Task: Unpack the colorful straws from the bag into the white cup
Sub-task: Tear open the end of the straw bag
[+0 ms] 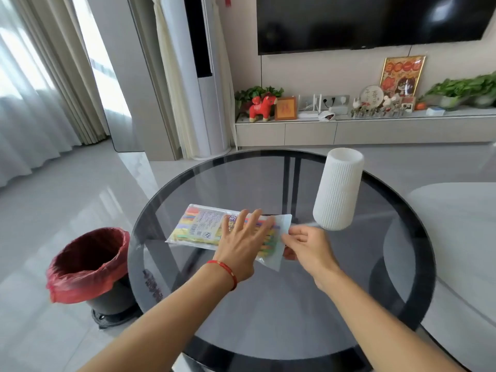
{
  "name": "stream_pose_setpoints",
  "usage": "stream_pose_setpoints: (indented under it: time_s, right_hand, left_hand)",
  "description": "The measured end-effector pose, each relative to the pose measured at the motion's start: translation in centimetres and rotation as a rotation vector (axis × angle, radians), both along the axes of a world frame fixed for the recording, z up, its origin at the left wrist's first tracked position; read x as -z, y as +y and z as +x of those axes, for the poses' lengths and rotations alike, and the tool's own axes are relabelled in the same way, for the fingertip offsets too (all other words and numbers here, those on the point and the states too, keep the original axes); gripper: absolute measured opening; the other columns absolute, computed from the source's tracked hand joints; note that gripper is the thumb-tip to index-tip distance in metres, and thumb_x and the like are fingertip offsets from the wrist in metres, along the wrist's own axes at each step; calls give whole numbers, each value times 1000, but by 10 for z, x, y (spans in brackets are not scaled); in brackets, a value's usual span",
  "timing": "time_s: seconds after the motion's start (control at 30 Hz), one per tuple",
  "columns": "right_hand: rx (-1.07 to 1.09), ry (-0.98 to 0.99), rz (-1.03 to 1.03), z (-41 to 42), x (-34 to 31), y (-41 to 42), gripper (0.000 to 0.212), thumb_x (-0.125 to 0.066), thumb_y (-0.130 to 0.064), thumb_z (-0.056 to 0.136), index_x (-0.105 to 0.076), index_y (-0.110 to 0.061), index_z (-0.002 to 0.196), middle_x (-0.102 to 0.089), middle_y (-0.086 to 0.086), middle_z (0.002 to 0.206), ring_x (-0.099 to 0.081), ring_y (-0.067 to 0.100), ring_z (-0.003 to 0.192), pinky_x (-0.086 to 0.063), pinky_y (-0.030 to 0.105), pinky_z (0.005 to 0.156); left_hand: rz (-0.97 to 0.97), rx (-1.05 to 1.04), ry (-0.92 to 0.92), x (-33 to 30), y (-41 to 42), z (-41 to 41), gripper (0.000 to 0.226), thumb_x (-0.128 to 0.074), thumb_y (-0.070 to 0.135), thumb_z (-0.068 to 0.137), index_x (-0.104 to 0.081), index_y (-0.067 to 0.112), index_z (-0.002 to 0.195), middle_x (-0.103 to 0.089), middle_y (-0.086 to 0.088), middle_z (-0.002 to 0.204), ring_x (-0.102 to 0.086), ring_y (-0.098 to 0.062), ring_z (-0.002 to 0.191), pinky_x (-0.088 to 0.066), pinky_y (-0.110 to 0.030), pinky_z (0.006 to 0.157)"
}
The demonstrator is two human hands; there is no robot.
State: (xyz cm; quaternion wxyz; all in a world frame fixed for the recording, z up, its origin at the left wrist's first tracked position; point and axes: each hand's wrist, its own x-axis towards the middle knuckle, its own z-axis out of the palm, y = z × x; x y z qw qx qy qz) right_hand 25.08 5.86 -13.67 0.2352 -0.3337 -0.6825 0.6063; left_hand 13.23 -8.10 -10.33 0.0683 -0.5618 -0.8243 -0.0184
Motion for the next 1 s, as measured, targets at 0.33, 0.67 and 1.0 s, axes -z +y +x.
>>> stream_pose_setpoints:
  time_s: [0.33,0.67,1.0]
  right_hand:
    - [-63,189,-364,36,-12,-12,19,-60,-8,106,-77,-7,115,-82,15,109,-79,25,92,-65,36,80]
    - [-45,273,-492,8,-10,-11,21,-69,-12,100,-79,-12,119,-82,10,116,-77,25,111,-54,60,106]
    - [-86,295,-557,-5,-3,-13,29,-81,-18,81,-83,-11,109,-81,14,115,-78,28,107,-53,63,107]
  left_hand:
    - [594,-73,-373,10,11,48,29,-69,40,84,-57,22,104,-58,8,112,-49,-20,113,-33,-49,103]
    - [703,-110,-494,0,20,31,14,-76,25,78,-63,21,84,-63,9,114,-52,-16,119,-29,-54,109]
    - [722,-128,-623,-5,9,17,9,-77,20,76,-68,21,75,-67,13,117,-53,-11,124,-34,-57,110]
